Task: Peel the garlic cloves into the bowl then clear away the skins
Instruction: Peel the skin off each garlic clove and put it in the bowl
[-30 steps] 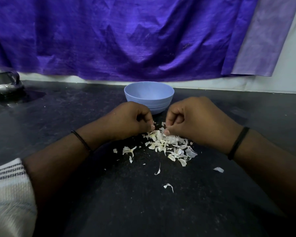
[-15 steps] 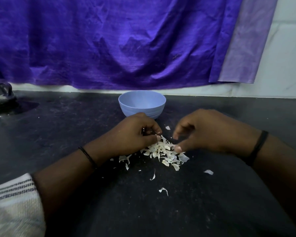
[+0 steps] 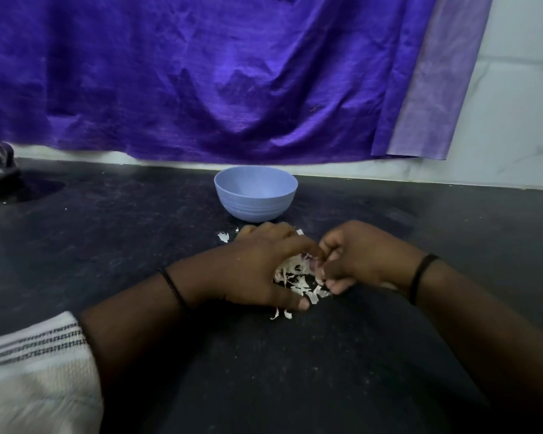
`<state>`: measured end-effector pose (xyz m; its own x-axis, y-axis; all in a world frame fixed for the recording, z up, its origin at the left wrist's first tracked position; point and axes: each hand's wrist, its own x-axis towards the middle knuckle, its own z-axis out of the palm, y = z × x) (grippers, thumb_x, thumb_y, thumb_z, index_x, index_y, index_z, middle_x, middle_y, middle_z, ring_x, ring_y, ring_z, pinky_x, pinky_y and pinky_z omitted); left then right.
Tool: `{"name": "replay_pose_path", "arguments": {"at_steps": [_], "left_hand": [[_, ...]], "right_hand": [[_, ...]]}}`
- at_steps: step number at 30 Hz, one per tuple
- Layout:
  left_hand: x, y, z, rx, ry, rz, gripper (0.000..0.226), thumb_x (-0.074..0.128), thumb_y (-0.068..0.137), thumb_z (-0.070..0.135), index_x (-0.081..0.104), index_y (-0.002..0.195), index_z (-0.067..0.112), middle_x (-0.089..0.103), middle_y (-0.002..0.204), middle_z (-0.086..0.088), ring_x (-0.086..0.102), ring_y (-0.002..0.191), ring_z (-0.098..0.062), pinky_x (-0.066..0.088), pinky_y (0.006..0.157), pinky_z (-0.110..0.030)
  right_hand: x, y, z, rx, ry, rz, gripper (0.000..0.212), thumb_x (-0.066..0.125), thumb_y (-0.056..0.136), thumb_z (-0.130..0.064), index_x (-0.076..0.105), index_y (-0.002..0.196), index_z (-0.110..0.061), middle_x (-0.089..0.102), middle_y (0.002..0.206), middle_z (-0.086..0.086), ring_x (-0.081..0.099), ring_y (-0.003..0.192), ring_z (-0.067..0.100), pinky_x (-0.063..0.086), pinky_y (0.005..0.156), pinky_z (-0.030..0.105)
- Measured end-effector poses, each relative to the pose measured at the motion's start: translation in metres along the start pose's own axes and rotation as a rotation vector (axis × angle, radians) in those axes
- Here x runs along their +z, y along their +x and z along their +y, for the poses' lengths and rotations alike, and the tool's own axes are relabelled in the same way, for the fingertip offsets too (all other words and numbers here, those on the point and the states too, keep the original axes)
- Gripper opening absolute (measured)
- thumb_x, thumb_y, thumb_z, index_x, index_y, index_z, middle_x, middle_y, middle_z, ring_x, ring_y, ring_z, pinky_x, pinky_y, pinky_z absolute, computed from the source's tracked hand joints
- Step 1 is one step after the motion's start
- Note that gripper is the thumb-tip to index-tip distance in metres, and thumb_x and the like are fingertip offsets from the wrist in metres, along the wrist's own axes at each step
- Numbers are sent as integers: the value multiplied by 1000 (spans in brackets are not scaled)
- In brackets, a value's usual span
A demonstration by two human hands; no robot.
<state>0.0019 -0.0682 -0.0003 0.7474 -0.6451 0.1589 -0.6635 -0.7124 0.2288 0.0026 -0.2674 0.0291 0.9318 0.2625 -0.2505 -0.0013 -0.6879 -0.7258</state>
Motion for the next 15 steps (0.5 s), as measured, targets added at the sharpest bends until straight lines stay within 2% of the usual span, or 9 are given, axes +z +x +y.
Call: {"name": "replay_pose_path", "arguments": {"at_steps": [3, 5, 7, 10, 12, 15], "left_hand": [[-5, 1, -11, -28, -123, 149, 48, 74, 78, 50, 56, 121, 38, 56, 114, 16, 51, 108, -4, 44, 97, -39], [-8, 2, -14, -69, -192, 271, 28, 76, 83, 35, 65, 108, 30, 61, 103, 14, 56, 98, -2, 50, 89, -38], [-9, 3, -17, -121, -207, 378, 8, 74, 86, 29, 70, 93, 25, 64, 92, 12, 60, 88, -4, 53, 82, -41], [-9, 3, -19, -195, -163, 416, 11, 73, 86, 31, 72, 80, 22, 64, 83, 8, 61, 80, -8, 53, 76, -41], [-10, 2, -18, -224, -148, 396, 13, 75, 84, 31, 73, 75, 23, 64, 80, 10, 61, 78, -7, 53, 75, -40], [-12, 1, -20, -294, -133, 403, 18, 76, 82, 32, 70, 68, 23, 63, 74, 10, 61, 73, -5, 53, 70, -35]], "right_hand": [[3, 3, -4, -34, 138, 78, 11, 64, 90, 6, 67, 90, -5, 69, 77, 15, 70, 62, 19, 61, 61, 26], [-4, -4, -2, -75, 64, 136, 8, 71, 87, -1, 68, 90, -7, 70, 74, 14, 71, 65, 24, 63, 66, 34], [-8, -15, 0, -25, -89, 73, 22, 83, 77, -11, 66, 91, -11, 73, 75, 14, 72, 69, 27, 63, 72, 42], [3, -23, -1, 75, -182, -71, 38, 90, 68, -11, 62, 93, -13, 70, 77, 9, 69, 65, 24, 60, 76, 47], [14, -17, -3, 9, -110, -15, 31, 85, 72, -3, 61, 89, -11, 69, 69, 8, 67, 59, 22, 61, 71, 46], [22, -3, -9, -101, 36, 88, 12, 71, 85, 4, 67, 85, -7, 71, 66, 7, 71, 63, 21, 63, 68, 39]]}}
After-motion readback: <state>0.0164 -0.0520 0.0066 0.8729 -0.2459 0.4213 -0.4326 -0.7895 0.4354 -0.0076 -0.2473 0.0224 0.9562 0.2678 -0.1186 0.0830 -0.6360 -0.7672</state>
